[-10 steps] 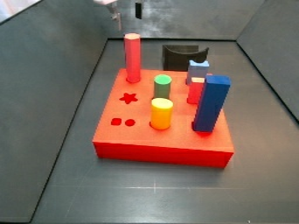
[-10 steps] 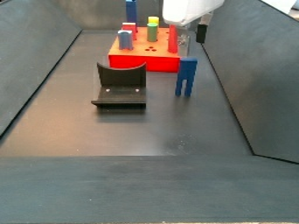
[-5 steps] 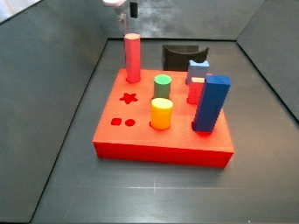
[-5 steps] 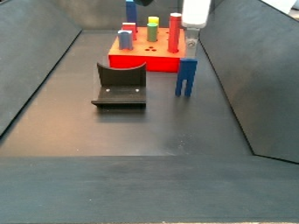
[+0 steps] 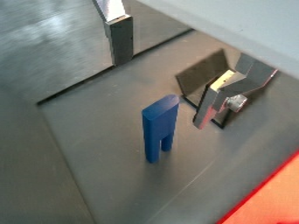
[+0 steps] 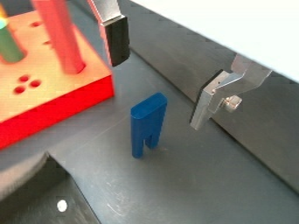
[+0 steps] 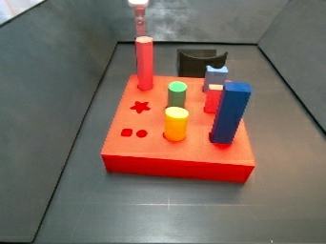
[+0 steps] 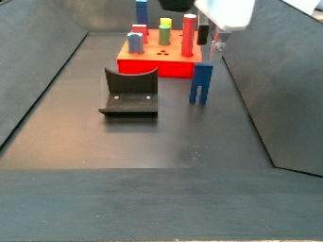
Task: Pick up the square-circle object. Move up. Place the square-circle object on the fixture. Regrasp the square-circle object. Rotate the square-circle object. Move to above the board. Insert the square-circle object.
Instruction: Rotate the square-circle object.
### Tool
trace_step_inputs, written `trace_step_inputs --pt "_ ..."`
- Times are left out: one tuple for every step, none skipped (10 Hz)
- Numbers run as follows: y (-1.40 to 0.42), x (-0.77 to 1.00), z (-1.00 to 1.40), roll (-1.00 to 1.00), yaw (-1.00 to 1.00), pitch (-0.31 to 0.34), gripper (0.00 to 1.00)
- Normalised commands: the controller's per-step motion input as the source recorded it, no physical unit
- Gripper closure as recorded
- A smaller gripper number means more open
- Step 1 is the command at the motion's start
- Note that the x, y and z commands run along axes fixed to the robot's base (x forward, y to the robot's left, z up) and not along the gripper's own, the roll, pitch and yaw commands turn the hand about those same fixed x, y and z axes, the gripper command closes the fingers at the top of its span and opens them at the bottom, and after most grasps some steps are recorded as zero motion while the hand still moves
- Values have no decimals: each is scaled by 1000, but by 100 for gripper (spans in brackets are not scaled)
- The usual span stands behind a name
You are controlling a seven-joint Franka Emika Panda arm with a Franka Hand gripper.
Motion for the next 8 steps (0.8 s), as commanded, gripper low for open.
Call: trace_step_inputs --pt "-3 41 -22 -30 1000 2 0" --pt "-3 41 -22 -31 1000 2 0" --pt "-3 41 -22 -33 1000 2 0" --pt "-3 41 -22 -36 1000 2 0" --pt "-3 41 -22 -38 1000 3 0" --pt "-3 41 -22 -41 1000 3 0" --pt "-3 41 -22 -43 1000 3 0" --pt "-3 41 -22 -45 1000 3 0"
